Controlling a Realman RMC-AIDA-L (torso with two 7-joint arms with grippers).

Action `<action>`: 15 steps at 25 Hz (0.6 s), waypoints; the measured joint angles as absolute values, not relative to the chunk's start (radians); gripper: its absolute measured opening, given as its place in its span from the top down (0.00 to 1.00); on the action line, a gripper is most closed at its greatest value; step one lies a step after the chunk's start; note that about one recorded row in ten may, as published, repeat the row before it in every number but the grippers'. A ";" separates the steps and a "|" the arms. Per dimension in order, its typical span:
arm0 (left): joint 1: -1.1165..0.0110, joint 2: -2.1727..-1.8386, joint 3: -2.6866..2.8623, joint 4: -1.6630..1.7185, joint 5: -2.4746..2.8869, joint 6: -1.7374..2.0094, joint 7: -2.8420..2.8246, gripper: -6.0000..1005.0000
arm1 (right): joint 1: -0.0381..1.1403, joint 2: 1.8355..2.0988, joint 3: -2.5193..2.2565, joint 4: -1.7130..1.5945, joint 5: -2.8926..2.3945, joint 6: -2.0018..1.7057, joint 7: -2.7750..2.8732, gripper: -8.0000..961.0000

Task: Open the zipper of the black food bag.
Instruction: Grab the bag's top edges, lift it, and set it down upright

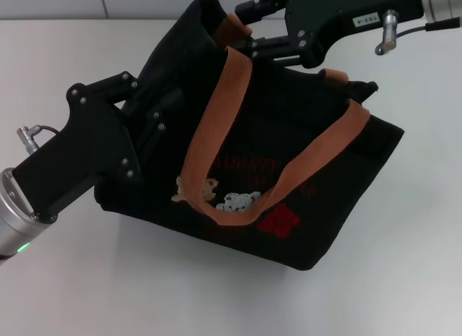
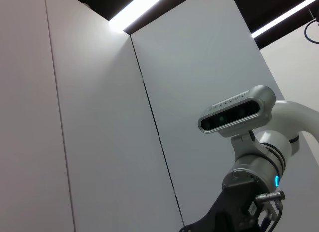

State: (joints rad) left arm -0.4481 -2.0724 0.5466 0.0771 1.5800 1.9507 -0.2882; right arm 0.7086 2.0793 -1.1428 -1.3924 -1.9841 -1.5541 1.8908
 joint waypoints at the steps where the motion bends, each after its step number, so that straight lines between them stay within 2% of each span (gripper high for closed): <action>1: -0.449 -2.072 0.547 0.077 1.580 1.951 -0.288 0.79 | 0.709 2.079 -1.146 -1.393 -1.985 -1.557 1.893 0.48; 15: -0.453 -2.072 0.548 0.077 1.580 1.953 -0.288 0.79 | 0.727 2.080 -1.203 -1.428 -2.017 -1.583 1.928 0.48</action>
State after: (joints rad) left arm -0.4526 -2.0724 0.5477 0.0772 1.5801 1.9532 -0.2884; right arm 0.7268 2.0801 -1.2033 -1.4285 -2.0170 -1.5832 1.9285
